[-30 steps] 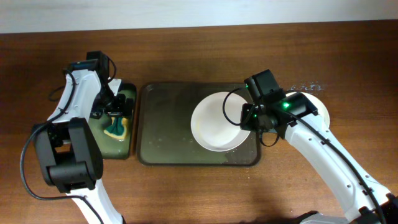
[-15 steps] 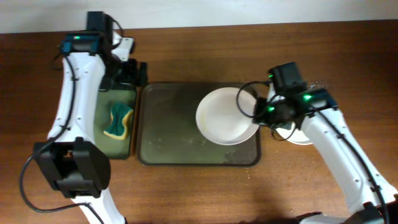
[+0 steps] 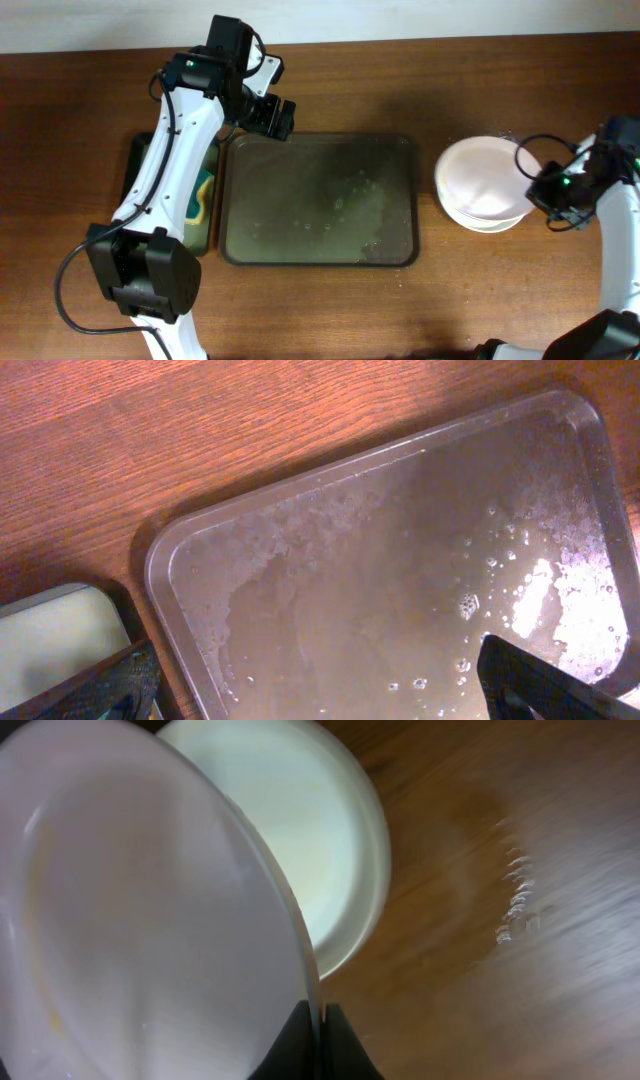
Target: Clean dirty plates on tray and stack at the side
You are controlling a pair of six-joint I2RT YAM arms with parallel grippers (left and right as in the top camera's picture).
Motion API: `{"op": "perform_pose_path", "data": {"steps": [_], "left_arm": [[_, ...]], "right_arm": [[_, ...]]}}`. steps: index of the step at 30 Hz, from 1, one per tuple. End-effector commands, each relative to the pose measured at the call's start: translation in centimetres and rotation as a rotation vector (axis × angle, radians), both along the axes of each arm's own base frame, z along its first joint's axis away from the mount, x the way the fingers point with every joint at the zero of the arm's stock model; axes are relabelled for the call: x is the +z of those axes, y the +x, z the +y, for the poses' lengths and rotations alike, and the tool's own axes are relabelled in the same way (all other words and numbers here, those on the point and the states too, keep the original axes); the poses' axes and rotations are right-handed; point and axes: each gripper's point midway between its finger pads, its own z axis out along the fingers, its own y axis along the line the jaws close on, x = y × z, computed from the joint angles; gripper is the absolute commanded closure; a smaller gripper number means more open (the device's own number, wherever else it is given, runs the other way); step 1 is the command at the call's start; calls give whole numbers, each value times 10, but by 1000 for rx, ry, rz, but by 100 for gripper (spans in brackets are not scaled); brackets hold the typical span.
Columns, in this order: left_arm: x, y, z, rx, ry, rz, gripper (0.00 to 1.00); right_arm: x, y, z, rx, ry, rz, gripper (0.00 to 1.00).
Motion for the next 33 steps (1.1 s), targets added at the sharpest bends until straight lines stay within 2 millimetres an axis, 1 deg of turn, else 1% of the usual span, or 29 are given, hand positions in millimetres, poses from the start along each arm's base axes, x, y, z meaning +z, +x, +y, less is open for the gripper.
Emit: {"op": "perform_pose_path", "data": {"steps": [1,3,6,7,9,10,12,13,15,16,19,20,22,23,25,26,27,28,29,31,33], "left_arm": [[10,2,-3,6,-24,-24,1],[10,3,-1,12,-14,-29,1],[8,5,7,31,30,-36,1],[8,5,10,36,42,-39,1],[8,6,11,40,49,-42,1],[8,6,12,42,49,-42,1],[8,7,17,75,41,-35,1],[8,8,19,88,38,-33,1],[8,9,24,101,38,-32,1],[8,11,31,132,32,-28,1],[8,14,46,218,11,-15,1],[8,15,51,246,3,-10,1],[8,16,55,254,3,-11,1],[8,16,55,253,3,-11,1],[9,20,55,254,-2,-27,1],[10,22,54,253,-4,-37,1],[10,21,54,253,-3,-33,1],[10,21,54,253,-3,-32,0],[10,21,54,253,-3,-32,1],[10,21,54,253,-3,-32,0],[10,21,54,253,-3,-32,0]], "right_arm": [[-25,-7,-22,-44,-48,32,96],[-40,-1,-25,-49,-50,22,96],[-68,1,-25,-47,-26,60,95],[-76,2,-24,-44,-12,74,92],[-88,4,-21,-35,18,89,75],[-91,6,-18,-31,40,85,60],[-88,11,-13,-18,69,61,48],[-84,13,-11,-4,79,49,45],[-73,16,-7,11,95,28,43],[-56,15,-7,13,88,17,41],[-13,15,-2,77,52,-29,41],[7,15,4,118,30,-56,40],[37,11,22,200,-1,-91,37],[52,8,35,261,-16,-110,36],[74,2,60,353,-36,-136,35],[82,-1,70,382,-40,-149,34],[92,-2,85,413,-44,-179,31],[100,-3,99,419,-36,-207,20],[105,-5,110,417,-22,-222,2],[108,-7,132,404,20,-226,2],[106,-7,150,442,39,-218,2]]}}
